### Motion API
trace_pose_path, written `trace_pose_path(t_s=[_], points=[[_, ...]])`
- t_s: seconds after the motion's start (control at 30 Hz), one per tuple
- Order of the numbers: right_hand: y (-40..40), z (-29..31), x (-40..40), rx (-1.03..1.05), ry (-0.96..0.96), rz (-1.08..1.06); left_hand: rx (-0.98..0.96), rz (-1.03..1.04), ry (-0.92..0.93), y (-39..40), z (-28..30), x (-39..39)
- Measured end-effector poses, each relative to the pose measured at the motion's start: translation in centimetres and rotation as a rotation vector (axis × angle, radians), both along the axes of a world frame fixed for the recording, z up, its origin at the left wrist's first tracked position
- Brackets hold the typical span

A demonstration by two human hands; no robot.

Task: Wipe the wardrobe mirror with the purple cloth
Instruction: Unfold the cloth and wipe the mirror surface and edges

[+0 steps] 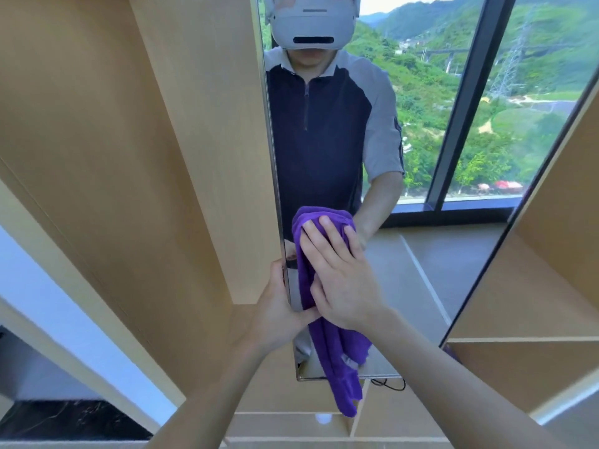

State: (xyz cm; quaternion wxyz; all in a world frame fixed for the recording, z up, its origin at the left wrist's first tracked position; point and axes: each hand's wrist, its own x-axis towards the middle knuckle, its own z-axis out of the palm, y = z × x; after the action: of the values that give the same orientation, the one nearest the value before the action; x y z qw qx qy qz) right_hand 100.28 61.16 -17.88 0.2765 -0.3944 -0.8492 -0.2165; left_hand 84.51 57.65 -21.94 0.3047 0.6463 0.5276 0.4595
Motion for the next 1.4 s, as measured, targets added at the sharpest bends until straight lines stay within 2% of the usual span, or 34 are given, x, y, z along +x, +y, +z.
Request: trace_pose_path(t_s=[0.17,0.37,0.63,0.8,0.9,0.97,1.1,1.2,1.27,1.33,1.4], points=[[0.5,-0.2,-0.3,0.023,0.027,-0.020,-0.012,0.105,0.054,0.5,0.2,0.3],[0.2,-1.8,-1.9,0.049,0.132,-0.066,0.003,0.108,0.164,1.0,0.0,-0.8],[0.3,-4.2,-4.0,0.057,0.312,-0.104,-0.088,-0.043,0.039,1.4,0.0,-3.4],[-0.1,-6.8,-3.4,0.027,0.236,-0.127,-0.140,-0.114,0.008,1.5,0.1,-4.3],[-0.6,-7.6,-2.2,0.005,0.147,-0.159,-0.084,-0.082,0.018,1.4,0.3,-3.5],[-0.8,-7.0,-1.5,-0.003,0.157,-0.182,-0.034,-0.058,0.032,1.3,0.3,-2.8],[-0.4,-2.9,-1.6,0.011,0.381,-0.276,0.060,-0.033,0.095,1.3,0.2,-2.1],[0.3,0.4,-3.6,0.014,0.657,-0.282,0.023,0.016,0.151,1.3,-0.5,-2.4],[0.5,1.4,-5.3,0.004,0.742,-0.259,0.014,0.004,0.155,1.4,-0.9,-2.7],[0.5,1.1,-6.6,0.000,0.691,-0.214,0.034,-0.016,0.161,1.4,-1.1,-2.9],[0.4,-0.2,-6.9,0.018,0.550,-0.183,0.064,-0.038,0.171,1.6,-1.4,-3.2]])
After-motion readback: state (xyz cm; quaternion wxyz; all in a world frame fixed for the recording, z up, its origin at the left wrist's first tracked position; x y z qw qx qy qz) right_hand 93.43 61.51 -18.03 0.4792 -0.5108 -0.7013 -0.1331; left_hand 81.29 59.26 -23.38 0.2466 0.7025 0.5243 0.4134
